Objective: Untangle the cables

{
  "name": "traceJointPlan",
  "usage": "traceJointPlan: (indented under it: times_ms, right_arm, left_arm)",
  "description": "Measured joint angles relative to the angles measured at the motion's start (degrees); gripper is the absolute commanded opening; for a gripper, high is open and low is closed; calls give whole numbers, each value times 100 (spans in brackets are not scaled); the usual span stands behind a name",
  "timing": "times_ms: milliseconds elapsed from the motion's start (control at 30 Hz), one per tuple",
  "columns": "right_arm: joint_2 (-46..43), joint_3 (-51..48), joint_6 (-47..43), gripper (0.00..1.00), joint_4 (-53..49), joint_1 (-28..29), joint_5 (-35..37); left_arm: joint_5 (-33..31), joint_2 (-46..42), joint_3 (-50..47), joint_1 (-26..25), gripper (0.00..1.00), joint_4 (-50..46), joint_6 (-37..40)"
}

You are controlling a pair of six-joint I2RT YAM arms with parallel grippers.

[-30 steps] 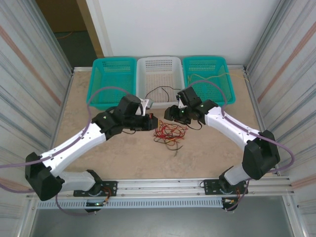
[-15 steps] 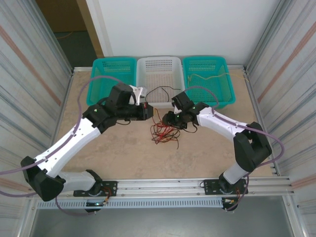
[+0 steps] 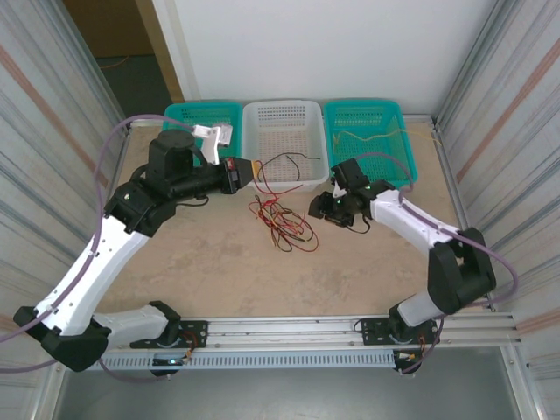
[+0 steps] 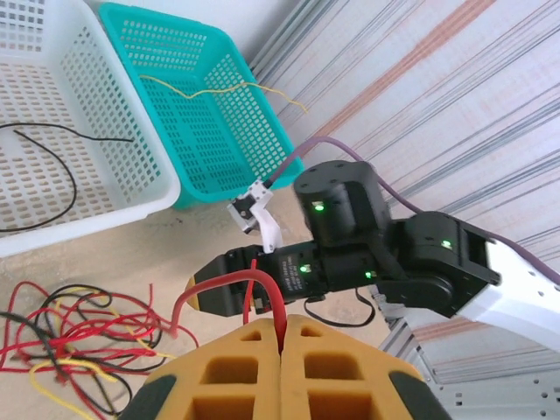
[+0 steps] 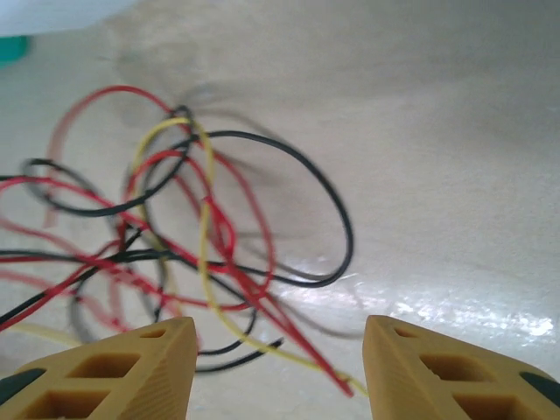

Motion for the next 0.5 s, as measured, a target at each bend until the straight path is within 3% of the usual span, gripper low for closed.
traceJointPlan:
  times_ms: [233, 500]
  right_arm:
    - [-1392, 538, -501, 64, 417, 649, -210]
    - [-1419, 1178, -872, 59, 737, 960, -400]
  left_arm:
    - [365, 157, -221, 4, 0, 455, -289]
    - [713, 227, -221, 4, 0, 874, -516]
